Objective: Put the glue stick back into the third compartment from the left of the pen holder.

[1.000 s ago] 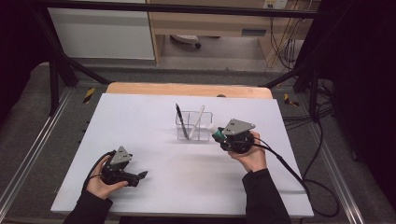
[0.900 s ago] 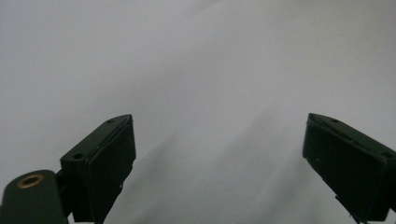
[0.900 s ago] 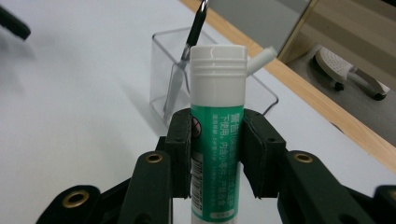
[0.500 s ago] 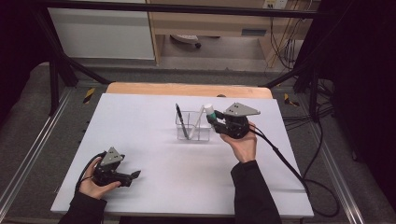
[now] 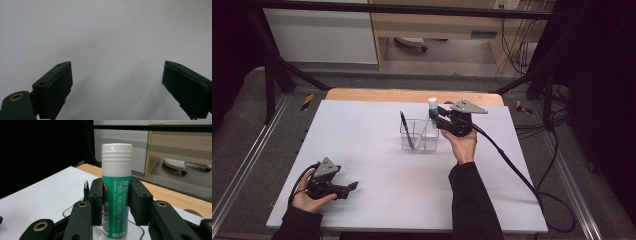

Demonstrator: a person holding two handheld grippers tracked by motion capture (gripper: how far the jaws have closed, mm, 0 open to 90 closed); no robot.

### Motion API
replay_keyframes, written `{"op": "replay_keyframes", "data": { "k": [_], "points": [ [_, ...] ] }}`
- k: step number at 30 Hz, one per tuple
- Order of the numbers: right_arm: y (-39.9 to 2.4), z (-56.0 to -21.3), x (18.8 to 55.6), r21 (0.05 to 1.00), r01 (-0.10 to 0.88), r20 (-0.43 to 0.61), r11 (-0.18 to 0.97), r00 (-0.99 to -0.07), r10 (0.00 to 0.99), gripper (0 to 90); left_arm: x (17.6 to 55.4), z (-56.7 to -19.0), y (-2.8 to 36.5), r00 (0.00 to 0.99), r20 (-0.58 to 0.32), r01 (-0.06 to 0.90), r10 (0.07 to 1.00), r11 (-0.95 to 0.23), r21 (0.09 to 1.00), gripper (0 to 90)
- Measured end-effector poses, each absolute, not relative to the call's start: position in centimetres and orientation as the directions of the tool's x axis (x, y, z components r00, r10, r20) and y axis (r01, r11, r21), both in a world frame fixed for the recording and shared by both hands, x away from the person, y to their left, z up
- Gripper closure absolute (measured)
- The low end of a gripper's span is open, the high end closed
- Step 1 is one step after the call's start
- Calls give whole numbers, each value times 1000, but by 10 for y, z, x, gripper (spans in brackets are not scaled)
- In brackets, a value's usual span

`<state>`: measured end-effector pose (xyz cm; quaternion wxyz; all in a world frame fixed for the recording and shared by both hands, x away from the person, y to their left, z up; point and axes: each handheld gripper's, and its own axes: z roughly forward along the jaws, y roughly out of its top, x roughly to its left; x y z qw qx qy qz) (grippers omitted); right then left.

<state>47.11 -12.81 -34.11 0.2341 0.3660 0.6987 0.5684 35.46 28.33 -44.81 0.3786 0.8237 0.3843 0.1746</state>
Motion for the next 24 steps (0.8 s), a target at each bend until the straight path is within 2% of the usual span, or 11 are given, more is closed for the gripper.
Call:
{"op": "replay_keyframes", "data": {
  "k": [11,24],
  "points": [
    [-116,-366,487,956,282,117,79,-615,780,661,355,-449,284,644,-3,502,765,-420,756,93],
    [-121,-393,486,950,306,146,66,-618,772,661,355,-451,283,647,-6,506,762,-423,752,93]
  ]
}}
